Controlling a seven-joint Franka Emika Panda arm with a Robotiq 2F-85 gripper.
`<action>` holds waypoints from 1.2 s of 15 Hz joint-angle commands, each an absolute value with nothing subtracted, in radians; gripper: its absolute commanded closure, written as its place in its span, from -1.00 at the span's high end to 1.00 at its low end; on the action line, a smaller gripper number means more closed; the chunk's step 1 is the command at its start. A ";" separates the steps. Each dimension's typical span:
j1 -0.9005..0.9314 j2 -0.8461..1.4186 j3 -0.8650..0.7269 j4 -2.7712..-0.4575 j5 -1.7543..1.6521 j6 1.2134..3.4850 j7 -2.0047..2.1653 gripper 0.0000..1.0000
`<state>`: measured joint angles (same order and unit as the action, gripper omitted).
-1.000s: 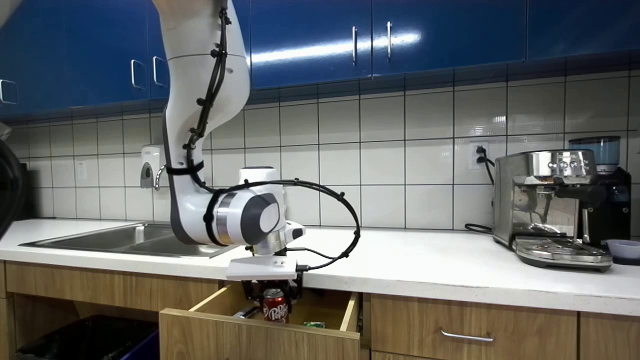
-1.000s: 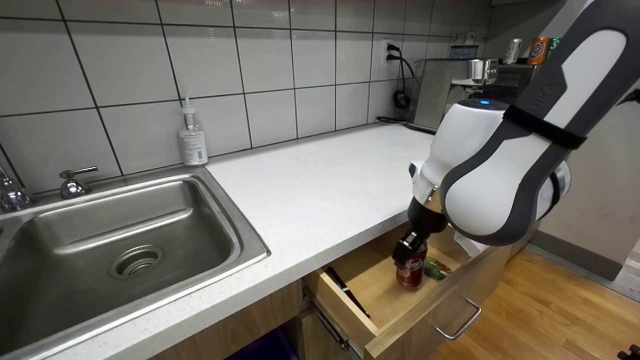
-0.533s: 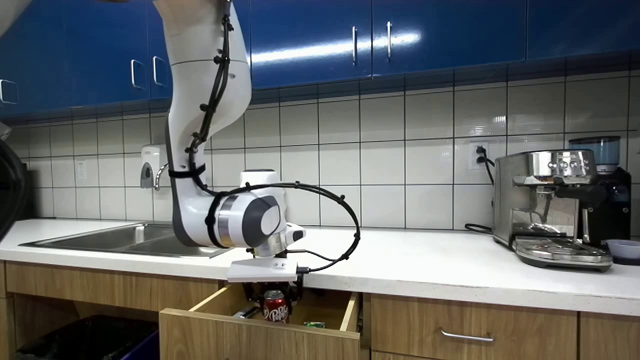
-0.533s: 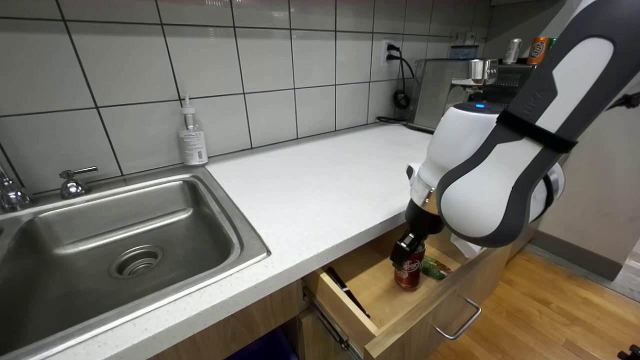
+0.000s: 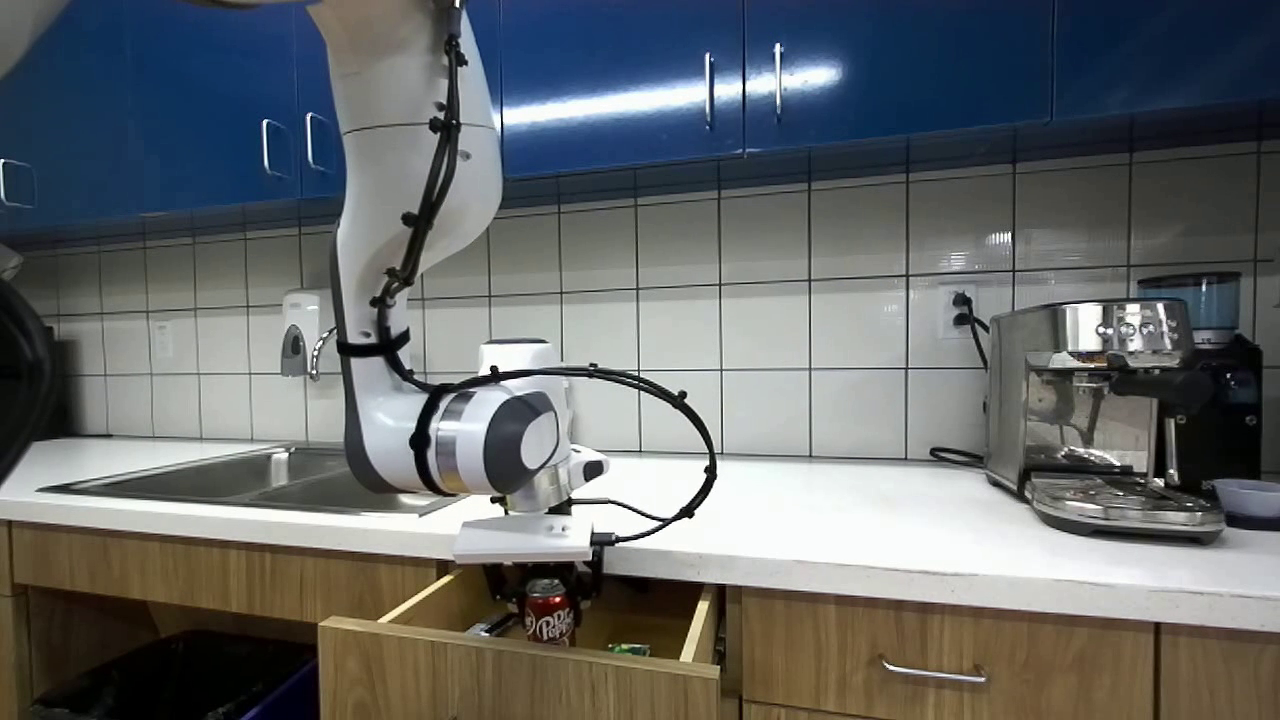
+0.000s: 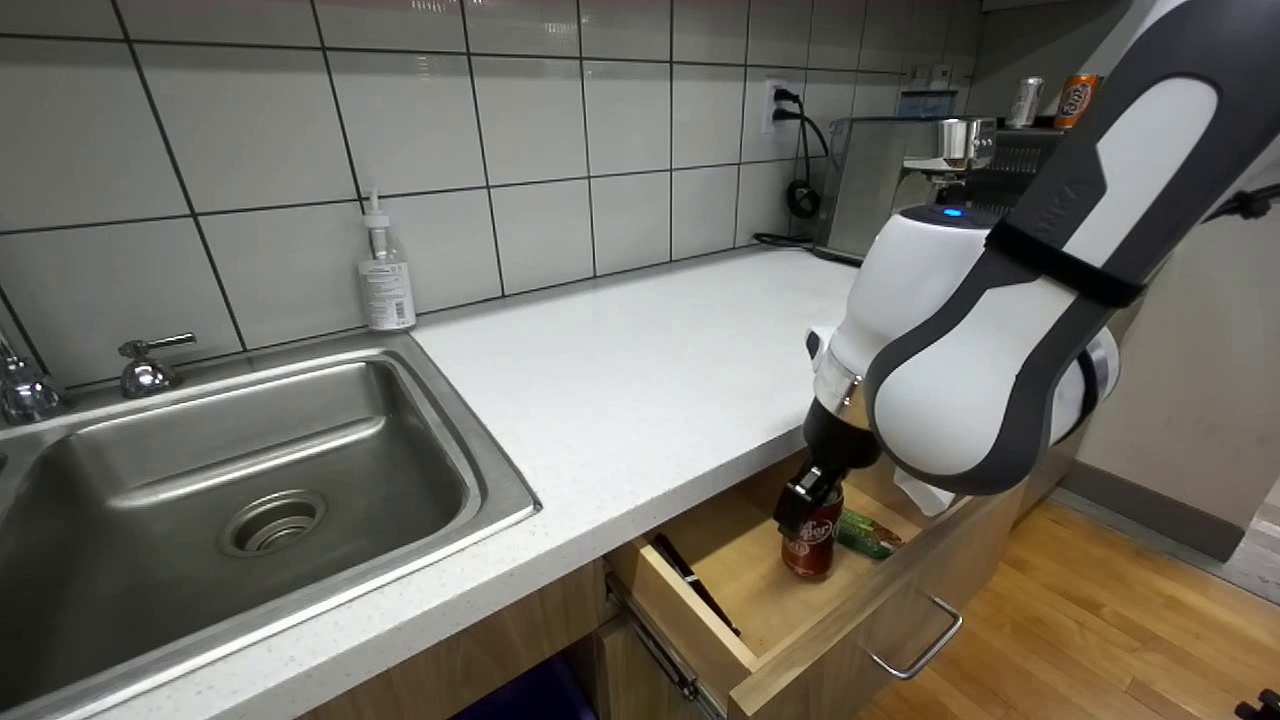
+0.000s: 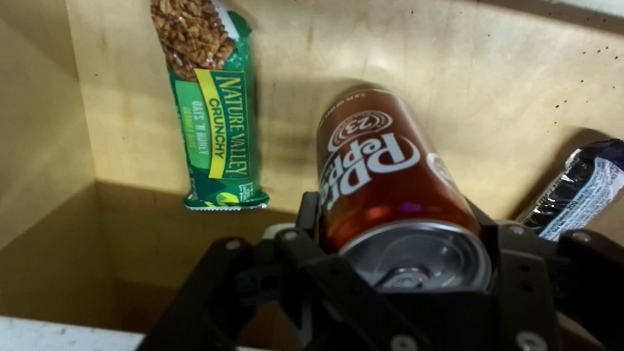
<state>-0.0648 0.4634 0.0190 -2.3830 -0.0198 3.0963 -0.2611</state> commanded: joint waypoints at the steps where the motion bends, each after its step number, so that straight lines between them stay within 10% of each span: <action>1: -0.082 0.466 0.037 -2.364 -0.054 3.107 -0.240 -0.21; 18: -0.097 0.495 0.069 -2.330 -0.059 3.109 -0.248 -0.21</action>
